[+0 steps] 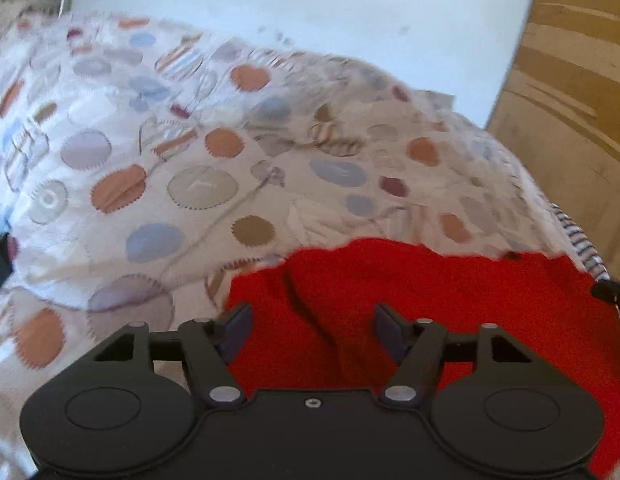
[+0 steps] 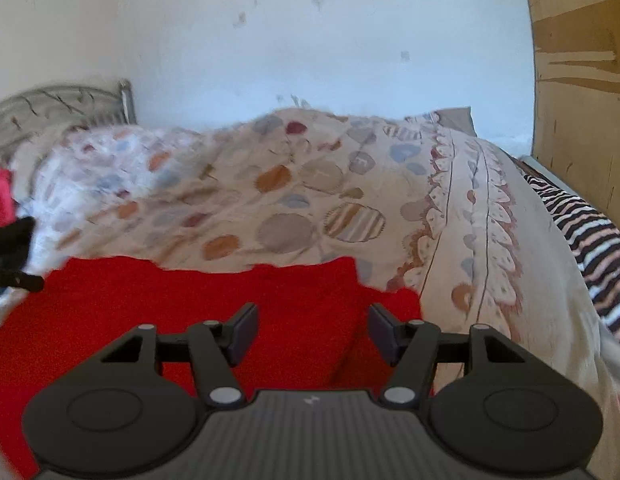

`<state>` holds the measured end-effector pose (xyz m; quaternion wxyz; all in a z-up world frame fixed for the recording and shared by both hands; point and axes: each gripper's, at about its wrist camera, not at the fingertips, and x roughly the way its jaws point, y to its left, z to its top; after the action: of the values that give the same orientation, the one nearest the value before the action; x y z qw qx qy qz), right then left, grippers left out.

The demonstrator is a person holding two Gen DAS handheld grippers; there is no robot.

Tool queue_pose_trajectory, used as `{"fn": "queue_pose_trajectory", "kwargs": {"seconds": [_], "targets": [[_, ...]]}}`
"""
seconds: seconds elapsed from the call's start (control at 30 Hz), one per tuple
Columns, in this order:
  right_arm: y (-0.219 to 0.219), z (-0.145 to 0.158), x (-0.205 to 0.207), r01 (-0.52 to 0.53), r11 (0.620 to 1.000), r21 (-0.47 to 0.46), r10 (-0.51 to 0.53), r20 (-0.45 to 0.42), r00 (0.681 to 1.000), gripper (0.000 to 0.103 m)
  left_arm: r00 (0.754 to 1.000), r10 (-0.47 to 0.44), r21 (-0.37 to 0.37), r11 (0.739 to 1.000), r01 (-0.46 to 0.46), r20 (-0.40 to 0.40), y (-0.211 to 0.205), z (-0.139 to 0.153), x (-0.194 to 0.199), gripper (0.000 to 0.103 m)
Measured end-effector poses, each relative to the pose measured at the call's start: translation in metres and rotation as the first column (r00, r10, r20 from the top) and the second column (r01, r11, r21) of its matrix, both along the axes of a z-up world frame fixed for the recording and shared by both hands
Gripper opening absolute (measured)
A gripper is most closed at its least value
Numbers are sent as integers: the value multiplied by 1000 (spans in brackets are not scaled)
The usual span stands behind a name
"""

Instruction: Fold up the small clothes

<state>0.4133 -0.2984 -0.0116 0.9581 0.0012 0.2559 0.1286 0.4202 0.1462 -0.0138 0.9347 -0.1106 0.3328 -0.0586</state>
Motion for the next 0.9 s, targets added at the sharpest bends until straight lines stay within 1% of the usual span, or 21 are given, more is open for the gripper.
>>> {"fn": "queue_pose_trajectory", "kwargs": {"seconds": [0.03, 0.07, 0.1, 0.13, 0.17, 0.2, 0.23, 0.3, 0.37, 0.43, 0.47, 0.5, 0.53, 0.6, 0.67, 0.77, 0.8, 0.83, 0.87, 0.9], "targets": [[0, -5, 9, 2, 1000, -6, -2, -16, 1000, 52, 1000, 9, -18, 1000, -9, -11, 3, -3, 10, 64], [0, -10, 17, 2, 1000, 0, -2, -36, 999, 47, 1000, 21, -35, 999, -22, -20, 6, -5, 18, 50], [-1, -14, 23, -2, 1000, 18, 3, -54, 999, 32, 999, 19, -58, 998, -21, -30, 8, -6, 24, 23], [-1, -19, 26, -8, 999, 38, 10, -68, 998, 24, 999, 2, -88, 996, -6, -40, 9, -7, 30, 16], [-1, -22, 28, -12, 999, 45, 15, -67, 998, 21, 999, -3, -105, 994, 0, -35, 8, -6, 32, 13], [0, -23, 26, -6, 999, 39, 8, -51, 999, 14, 1000, 0, -90, 996, -1, -17, 7, -4, 31, 7], [-1, -23, 24, 3, 999, 38, -2, -29, 1000, 11, 1000, 0, -64, 998, 1, 7, 4, -1, 30, 7], [-1, -19, 21, 33, 999, 39, -34, 20, 999, 10, 997, 15, -21, 1000, -14, 71, -1, 5, 23, 6], [2, -15, 18, 53, 998, 17, -54, 64, 997, 10, 993, 38, 21, 999, -41, 114, -6, 11, 19, 6], [7, -14, 16, 71, 997, -11, -69, 97, 993, 9, 987, 45, 29, 998, -51, 153, -9, 12, 20, 5], [10, -14, 18, 80, 997, -24, -77, 106, 991, 9, 986, 48, 50, 997, -57, 162, -10, 9, 23, 5], [12, -16, 20, 88, 995, -40, -83, 107, 991, 9, 987, 52, 72, 995, -64, 154, -11, 6, 28, 5], [13, -19, 23, 95, 994, -55, -89, 98, 991, 9, 989, 59, 71, 995, -70, 135, -10, 0, 34, 5], [14, -26, 29, 103, 993, -64, -99, 66, 993, 9, 993, 78, 37, 996, -82, 92, -6, -13, 42, 5], [13, -32, 31, 105, 992, -67, -102, 45, 994, 9, 994, 73, 42, 996, -77, 86, -5, -19, 41, 5], [13, -33, 31, 90, 994, -66, -88, 34, 996, 11, 994, 69, 42, 996, -73, 82, -5, -21, 41, 7], [13, -32, 30, 93, 993, -69, -91, 35, 995, 13, 995, 66, 43, 997, -70, 81, -5, -19, 40, 13], [14, -30, 29, 93, 993, -72, -90, 37, 995, 22, 994, 65, 53, 996, -70, 83, -5, -17, 39, 18], [14, -27, 26, 91, 993, -73, -88, 45, 995, 27, 993, 72, 67, 995, -78, 89, -7, -13, 36, 30], [14, -25, 23, 92, 993, -74, -88, 55, 995, 39, 992, 83, 83, 992, -91, 98, -8, -10, 32, 43]]}}
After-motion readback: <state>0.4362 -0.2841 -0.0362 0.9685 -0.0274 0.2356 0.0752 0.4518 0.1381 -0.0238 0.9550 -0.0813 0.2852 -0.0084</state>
